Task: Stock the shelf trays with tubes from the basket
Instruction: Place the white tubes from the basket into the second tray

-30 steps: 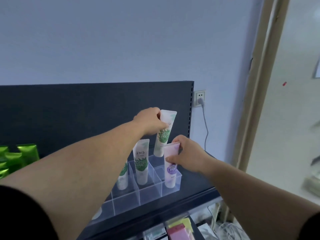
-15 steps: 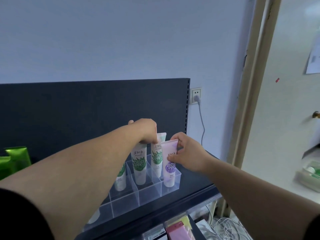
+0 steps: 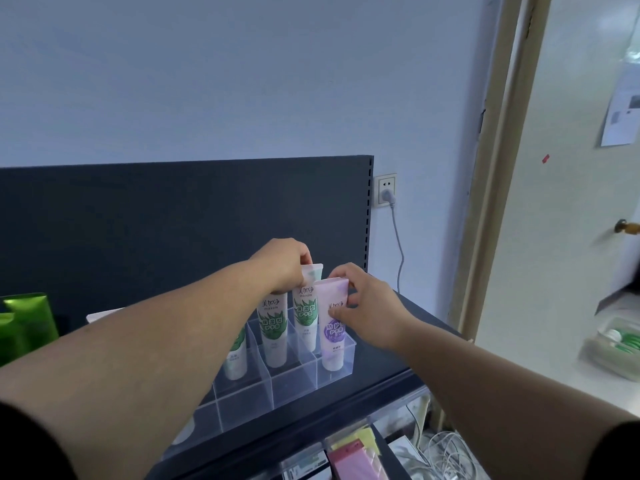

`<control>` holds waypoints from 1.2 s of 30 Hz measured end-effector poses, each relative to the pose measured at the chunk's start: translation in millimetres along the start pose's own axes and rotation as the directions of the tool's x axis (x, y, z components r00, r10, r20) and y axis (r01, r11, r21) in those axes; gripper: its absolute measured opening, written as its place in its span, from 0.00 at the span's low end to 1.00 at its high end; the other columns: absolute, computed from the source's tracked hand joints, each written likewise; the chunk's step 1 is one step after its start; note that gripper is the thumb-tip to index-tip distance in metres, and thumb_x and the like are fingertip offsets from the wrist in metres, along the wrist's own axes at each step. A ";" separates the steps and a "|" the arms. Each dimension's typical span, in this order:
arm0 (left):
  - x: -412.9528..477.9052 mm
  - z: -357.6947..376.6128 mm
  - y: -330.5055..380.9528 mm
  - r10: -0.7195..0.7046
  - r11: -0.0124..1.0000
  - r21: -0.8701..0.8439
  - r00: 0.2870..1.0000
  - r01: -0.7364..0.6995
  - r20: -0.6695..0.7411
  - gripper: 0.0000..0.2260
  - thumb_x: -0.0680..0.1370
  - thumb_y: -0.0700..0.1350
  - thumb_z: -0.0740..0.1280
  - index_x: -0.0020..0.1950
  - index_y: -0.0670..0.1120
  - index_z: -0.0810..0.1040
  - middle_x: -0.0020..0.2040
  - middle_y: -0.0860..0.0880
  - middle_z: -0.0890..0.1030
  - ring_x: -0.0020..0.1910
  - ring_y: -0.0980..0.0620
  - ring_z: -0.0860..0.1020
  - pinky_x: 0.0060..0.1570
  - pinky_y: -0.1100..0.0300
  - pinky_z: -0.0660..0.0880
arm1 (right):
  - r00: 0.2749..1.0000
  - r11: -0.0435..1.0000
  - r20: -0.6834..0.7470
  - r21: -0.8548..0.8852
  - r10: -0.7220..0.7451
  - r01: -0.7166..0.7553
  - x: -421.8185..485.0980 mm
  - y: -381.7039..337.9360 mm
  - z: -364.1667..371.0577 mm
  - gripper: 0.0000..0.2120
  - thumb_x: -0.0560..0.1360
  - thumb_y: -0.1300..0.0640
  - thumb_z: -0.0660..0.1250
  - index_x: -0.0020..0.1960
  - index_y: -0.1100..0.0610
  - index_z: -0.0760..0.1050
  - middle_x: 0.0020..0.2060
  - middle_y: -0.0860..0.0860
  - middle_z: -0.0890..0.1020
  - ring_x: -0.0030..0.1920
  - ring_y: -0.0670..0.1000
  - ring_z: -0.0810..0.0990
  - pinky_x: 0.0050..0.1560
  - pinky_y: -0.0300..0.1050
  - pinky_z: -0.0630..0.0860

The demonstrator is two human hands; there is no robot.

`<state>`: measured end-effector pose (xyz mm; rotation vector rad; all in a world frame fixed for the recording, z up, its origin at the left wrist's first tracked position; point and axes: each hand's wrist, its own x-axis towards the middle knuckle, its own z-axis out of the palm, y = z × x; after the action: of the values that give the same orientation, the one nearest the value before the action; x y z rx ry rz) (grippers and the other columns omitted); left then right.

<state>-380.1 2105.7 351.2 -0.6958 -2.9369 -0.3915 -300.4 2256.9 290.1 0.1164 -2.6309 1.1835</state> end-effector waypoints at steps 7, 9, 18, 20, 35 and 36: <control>-4.1 1.0 -0.7 -0.017 1.000 -0.023 1.000 0.017 -0.014 0.08 0.73 0.44 0.70 0.49 0.54 0.75 0.52 0.52 0.79 0.50 0.51 0.77 0.49 0.55 0.77 | 1.000 1.000 -0.002 -0.006 0.000 0.000 -3.0 0.7 0.8 0.23 0.73 0.62 0.70 0.60 0.43 0.66 0.53 0.49 0.81 0.49 0.50 0.82 0.47 0.50 0.83; -6.2 0.5 -0.4 -0.025 0.999 -0.042 0.999 0.024 -0.023 0.09 0.73 0.44 0.70 0.50 0.54 0.75 0.52 0.53 0.79 0.50 0.51 0.77 0.50 0.53 0.77 | 1.000 1.000 -0.006 -0.001 -0.002 0.002 -4.7 -0.9 -0.5 0.26 0.73 0.62 0.71 0.64 0.43 0.64 0.55 0.48 0.80 0.50 0.50 0.82 0.48 0.49 0.83; -48.6 2.1 33.3 0.032 0.998 0.053 0.932 -0.014 -0.360 0.17 0.77 0.51 0.64 0.66 0.52 0.71 0.61 0.50 0.76 0.57 0.49 0.75 0.59 0.55 0.69 | 0.992 0.997 -0.122 -0.064 -0.038 0.031 -33.2 6.1 -20.9 0.33 0.71 0.56 0.74 0.70 0.45 0.62 0.65 0.45 0.71 0.60 0.44 0.72 0.61 0.42 0.73; -66.0 10.7 51.3 0.092 0.993 0.110 0.896 -0.049 -0.434 0.17 0.78 0.51 0.62 0.67 0.52 0.69 0.61 0.51 0.76 0.58 0.49 0.75 0.62 0.56 0.64 | 0.988 0.999 -0.153 -0.050 -0.026 0.019 -49.8 15.5 -26.2 0.32 0.72 0.56 0.73 0.70 0.44 0.61 0.66 0.43 0.70 0.62 0.43 0.71 0.62 0.40 0.71; -181.8 192.2 173.5 -0.012 0.997 -0.076 0.977 -0.004 -0.211 0.19 0.79 0.53 0.61 0.70 0.53 0.66 0.68 0.55 0.70 0.65 0.54 0.68 0.65 0.61 0.64 | 0.986 0.987 -0.045 0.015 0.158 -0.157 -207.9 177.2 -35.7 0.31 0.72 0.55 0.72 0.69 0.42 0.63 0.62 0.38 0.68 0.62 0.42 0.70 0.62 0.44 0.72; -188.7 208.7 176.3 -0.035 0.996 -0.088 0.983 0.019 -0.180 0.19 0.79 0.53 0.61 0.70 0.53 0.66 0.68 0.55 0.70 0.66 0.54 0.68 0.65 0.61 0.65 | 0.985 0.985 -0.025 0.004 0.172 -0.172 -219.9 190.8 -32.3 0.31 0.71 0.56 0.72 0.69 0.42 0.64 0.62 0.39 0.68 0.62 0.43 0.71 0.61 0.42 0.71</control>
<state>-139.7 2233.4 161.2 -0.5958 -2.7742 -0.5555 -115.4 2401.3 114.8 -0.1279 -2.6627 1.2314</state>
